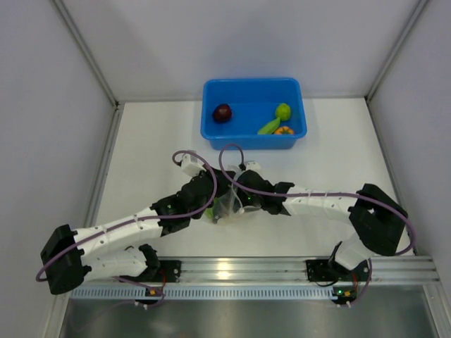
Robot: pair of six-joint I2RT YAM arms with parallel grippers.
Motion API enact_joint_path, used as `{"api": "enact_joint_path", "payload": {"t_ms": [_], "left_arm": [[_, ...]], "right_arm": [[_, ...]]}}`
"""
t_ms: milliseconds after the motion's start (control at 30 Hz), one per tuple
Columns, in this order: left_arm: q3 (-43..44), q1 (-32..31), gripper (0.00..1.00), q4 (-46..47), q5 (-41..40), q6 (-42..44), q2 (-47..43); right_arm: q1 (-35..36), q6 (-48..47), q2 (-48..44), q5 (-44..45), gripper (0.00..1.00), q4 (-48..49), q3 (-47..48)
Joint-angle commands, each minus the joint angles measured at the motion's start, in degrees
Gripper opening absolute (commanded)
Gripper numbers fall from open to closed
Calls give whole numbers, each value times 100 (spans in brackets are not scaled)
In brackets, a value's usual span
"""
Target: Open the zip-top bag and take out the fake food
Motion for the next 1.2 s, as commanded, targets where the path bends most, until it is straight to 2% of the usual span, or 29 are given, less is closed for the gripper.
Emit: {"api": "enact_joint_path", "payload": {"t_ms": [0, 467, 533, 700, 1167], "left_arm": [[-35, 1, 0, 297, -49, -50, -48], [-114, 1, 0, 296, -84, 3, -135], [-123, 1, 0, 296, -93, 12, -135], [-158, 1, 0, 288, -146, 12, -135], [-299, 1, 0, 288, -260, -6, -223]], "right_arm": [[126, -179, 174, -114, 61, 225, 258], [126, -338, 703, 369, 56, 146, 391], [126, -329, 580, 352, 48, 224, 321], [135, -390, 71, 369, 41, 173, 259], [126, -794, -1555, 545, 42, -785, 619]]}}
